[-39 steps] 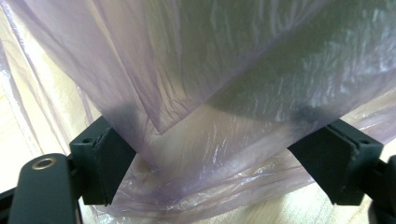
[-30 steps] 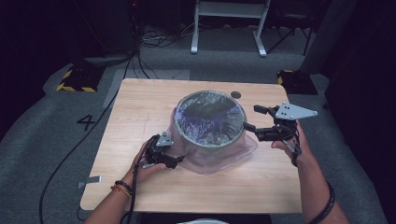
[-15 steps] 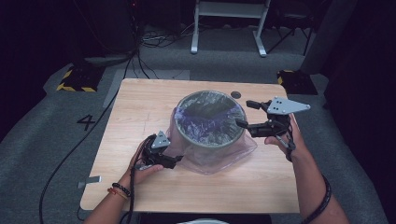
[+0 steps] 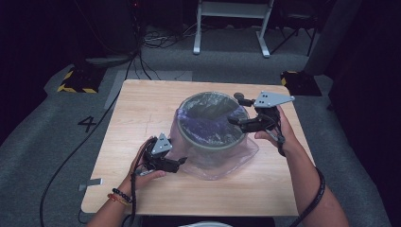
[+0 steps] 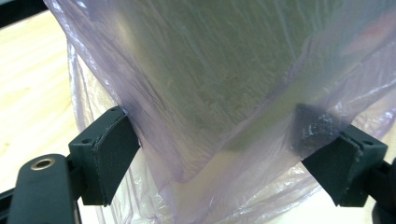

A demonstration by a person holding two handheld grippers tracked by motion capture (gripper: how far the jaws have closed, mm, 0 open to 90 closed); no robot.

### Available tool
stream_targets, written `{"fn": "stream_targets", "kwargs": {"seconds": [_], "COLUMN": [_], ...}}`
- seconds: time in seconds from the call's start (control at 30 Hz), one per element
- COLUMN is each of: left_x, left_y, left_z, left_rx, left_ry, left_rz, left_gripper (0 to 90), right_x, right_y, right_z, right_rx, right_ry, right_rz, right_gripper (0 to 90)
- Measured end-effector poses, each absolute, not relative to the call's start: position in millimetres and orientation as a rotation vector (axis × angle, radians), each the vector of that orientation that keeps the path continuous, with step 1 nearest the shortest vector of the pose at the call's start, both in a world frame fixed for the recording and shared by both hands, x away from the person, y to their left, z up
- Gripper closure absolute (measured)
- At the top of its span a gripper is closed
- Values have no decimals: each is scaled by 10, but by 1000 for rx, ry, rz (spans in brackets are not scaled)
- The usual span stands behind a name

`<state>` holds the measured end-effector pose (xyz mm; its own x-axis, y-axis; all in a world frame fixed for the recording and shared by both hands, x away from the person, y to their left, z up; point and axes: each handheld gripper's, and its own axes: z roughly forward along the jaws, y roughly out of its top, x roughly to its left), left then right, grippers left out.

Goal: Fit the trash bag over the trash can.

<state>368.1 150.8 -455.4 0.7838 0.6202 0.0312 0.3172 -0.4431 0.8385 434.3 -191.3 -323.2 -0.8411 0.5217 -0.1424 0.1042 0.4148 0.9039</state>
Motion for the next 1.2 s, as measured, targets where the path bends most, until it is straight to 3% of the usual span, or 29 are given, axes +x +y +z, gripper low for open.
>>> {"fn": "stream_targets", "kwargs": {"seconds": [0.33, 1.2], "left_x": [3617, 3615], "left_y": [1554, 1866], "left_z": [-4560, -4857], "left_rx": [2105, 2184], "left_ry": [663, 769], "left_rz": [422, 367], "left_gripper": [156, 156], "right_x": [4375, 4565], "right_y": [-1782, -1659], "right_z": [-3286, -3222], "right_rx": [517, 598], "right_ry": [2332, 2480], "right_rz": [1339, 1302], "right_gripper": [245, 265]}}
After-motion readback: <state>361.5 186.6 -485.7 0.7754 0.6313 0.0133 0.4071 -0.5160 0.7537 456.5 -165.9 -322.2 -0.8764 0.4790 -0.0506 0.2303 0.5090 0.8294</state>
